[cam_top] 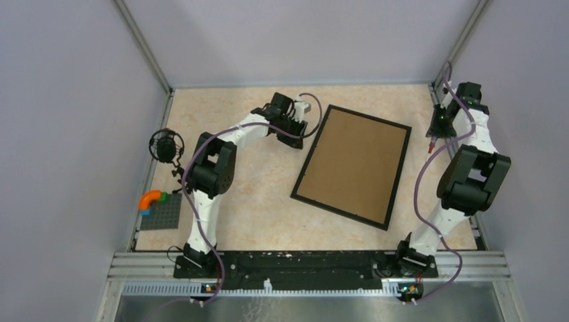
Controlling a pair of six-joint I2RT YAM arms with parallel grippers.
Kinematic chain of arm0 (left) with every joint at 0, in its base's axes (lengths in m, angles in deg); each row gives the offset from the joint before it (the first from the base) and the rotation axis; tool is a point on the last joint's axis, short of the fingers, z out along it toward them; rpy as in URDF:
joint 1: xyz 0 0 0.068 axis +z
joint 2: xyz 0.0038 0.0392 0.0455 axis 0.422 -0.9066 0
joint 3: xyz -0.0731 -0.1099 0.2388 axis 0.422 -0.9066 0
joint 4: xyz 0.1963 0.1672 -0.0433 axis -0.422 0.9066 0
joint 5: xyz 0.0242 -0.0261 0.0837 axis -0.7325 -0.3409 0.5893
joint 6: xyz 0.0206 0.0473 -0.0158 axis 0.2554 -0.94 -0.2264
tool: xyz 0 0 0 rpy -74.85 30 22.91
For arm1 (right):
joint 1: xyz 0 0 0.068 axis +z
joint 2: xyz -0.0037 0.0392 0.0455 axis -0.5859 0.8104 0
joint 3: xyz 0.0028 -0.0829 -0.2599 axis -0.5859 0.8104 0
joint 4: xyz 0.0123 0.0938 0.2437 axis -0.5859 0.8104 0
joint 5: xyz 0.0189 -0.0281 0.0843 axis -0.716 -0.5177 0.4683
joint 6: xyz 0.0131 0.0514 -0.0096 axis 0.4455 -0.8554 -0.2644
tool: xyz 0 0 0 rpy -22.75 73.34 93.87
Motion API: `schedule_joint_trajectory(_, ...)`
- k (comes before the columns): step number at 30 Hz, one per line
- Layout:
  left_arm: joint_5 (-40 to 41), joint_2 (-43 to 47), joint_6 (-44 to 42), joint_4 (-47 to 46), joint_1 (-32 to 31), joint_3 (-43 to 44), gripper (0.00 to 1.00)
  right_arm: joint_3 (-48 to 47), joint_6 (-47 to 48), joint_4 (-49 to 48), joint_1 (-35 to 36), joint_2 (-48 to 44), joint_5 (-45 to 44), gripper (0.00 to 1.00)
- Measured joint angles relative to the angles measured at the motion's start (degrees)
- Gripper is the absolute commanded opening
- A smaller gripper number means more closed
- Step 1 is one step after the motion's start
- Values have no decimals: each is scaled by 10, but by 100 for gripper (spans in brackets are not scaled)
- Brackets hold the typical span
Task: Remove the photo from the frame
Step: Adjust the photo frame at the center of the board.
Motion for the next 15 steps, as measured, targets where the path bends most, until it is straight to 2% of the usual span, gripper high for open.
schedule_joint_trajectory(6,-42,-38,-8,0,-1,59,52,-115,16,40,0,135,27,0)
schedule_joint_trajectory(11,-49,-52,-6,3,-1,64,52,-134,17,108,3,224,65,0)
schedule_joint_trajectory(15,-48,-52,-3,2,-1,63,52,-139,20,118,6,230,77,0)
